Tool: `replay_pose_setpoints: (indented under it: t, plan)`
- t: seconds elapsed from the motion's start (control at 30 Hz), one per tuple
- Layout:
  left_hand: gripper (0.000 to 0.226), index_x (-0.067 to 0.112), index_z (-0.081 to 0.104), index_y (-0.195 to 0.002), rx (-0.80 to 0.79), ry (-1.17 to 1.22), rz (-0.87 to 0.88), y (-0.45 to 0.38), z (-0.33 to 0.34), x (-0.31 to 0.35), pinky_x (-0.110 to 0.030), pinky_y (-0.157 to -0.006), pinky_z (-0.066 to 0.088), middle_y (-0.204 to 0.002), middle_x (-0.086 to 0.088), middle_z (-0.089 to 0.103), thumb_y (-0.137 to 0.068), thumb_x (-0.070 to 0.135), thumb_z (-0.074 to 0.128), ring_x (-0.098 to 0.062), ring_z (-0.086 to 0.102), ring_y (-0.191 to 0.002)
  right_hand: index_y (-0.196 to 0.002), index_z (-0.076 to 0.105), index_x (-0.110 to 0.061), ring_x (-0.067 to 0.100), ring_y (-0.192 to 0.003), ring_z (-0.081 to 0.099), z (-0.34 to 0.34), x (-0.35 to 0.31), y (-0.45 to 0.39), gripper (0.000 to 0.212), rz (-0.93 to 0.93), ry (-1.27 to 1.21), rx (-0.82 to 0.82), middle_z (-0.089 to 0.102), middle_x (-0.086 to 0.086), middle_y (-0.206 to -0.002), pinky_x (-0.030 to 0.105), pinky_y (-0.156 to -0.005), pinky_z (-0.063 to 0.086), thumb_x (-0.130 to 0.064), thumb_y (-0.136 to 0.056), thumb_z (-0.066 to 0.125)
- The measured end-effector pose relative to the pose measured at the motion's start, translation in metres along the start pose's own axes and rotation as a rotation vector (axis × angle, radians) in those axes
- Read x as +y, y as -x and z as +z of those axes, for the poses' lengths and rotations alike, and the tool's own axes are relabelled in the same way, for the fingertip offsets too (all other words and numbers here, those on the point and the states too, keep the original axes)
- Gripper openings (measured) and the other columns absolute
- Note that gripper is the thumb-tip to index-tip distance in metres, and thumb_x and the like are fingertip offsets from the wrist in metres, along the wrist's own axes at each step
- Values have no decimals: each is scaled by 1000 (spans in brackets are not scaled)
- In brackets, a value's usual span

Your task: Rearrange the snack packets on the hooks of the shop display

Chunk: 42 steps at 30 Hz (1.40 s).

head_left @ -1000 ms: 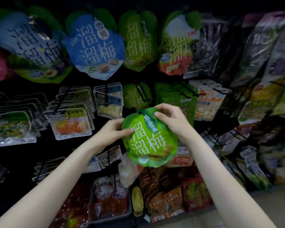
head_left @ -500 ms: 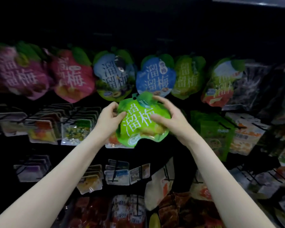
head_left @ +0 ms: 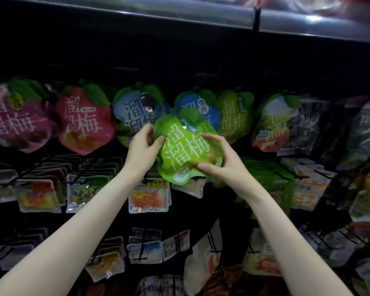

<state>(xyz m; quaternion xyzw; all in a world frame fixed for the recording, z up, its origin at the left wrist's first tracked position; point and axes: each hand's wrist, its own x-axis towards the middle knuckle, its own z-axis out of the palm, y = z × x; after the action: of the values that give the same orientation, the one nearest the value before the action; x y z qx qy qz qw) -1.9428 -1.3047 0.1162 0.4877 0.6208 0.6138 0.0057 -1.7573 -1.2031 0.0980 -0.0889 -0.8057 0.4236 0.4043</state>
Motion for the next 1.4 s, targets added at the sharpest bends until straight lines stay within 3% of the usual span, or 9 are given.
replay_pose_setpoints:
  t: [0.07, 0.13, 0.3, 0.43, 0.57, 0.73, 1.03, 1.23, 1.4]
  plan:
    - [15, 21, 45, -77, -70, -29, 63, -9, 20, 8, -41, -70, 46, -79, -18, 58, -85, 23, 59, -28, 56, -74, -108, 60, -17, 0, -91, 60, -24, -3, 1, 39, 38, -80, 134, 63, -11, -103, 16, -78, 48, -7, -74, 75]
    - [12, 16, 49, -85, -151, -24, 91, -17, 43, 20, -46, -76, 48, -87, -15, 62, -86, 23, 58, -33, 61, -84, -111, 60, -20, 1, -92, 62, -47, -4, 1, 41, 46, -52, 180, 64, -11, -107, 16, -76, 50, -6, -75, 74]
    - [18, 9, 47, -110, -244, -94, 245, -38, 86, 52, -44, -86, 49, -103, -3, 57, -93, 8, 52, -23, 58, -100, -120, 57, -41, 16, -124, 48, -92, -2, -3, 54, 10, 130, 263, 52, 4, -132, 32, -104, 41, -16, -76, 76]
    - [42, 8, 38, -132, -182, -213, 414, -58, 109, 73, -34, -92, 43, -121, -8, 54, -92, 8, 51, -23, 52, -112, -128, 52, -31, 16, -126, 42, -119, -4, -18, 55, -84, 321, 379, 45, 8, -132, 19, -104, 36, -18, -79, 74]
    - [54, 5, 33, -141, -37, -354, 546, -71, 133, 83, -35, -111, 24, -147, -15, 32, -90, 11, 50, -30, 30, -135, -131, 51, -27, -9, -113, 44, -133, -4, -36, 57, -82, 283, 335, 44, 6, -132, 4, -93, 38, -15, -80, 73]
    - [57, 11, 43, -138, -90, -602, 740, -70, 154, 80, -44, -112, 15, -149, -8, 34, -89, 33, 26, -24, 30, -138, -131, 51, -29, 3, -118, 50, -136, 10, -39, 58, -77, 148, 307, 49, 4, -134, 8, -92, 42, -15, -80, 73]
    - [46, 6, 55, -128, 131, -809, 820, -76, 161, 80, -48, -112, 18, -131, -8, 55, -94, 28, 34, -21, 48, -125, -125, 55, -21, 6, -103, 63, -143, 12, -45, 55, -13, -260, 206, 63, -5, -116, 19, -77, 52, 4, -78, 67]
    - [47, 6, 54, -129, 155, -823, 809, -78, 167, 78, -49, -111, 20, -130, -8, 56, -93, 28, 34, -23, 50, -124, -128, 53, -28, 7, -116, 52, -147, 15, -47, 54, -125, 197, 247, 53, 0, -128, 16, -94, 44, -13, -79, 73]
    - [47, 11, 51, -133, 162, -856, 848, -68, 168, 64, -44, -111, 14, -141, -8, 47, -95, 30, 33, -25, 40, -132, -122, 54, -32, 9, -116, 52, -147, 20, -38, 52, -71, 112, 209, 53, -2, -128, 28, -98, 47, -14, -78, 74]
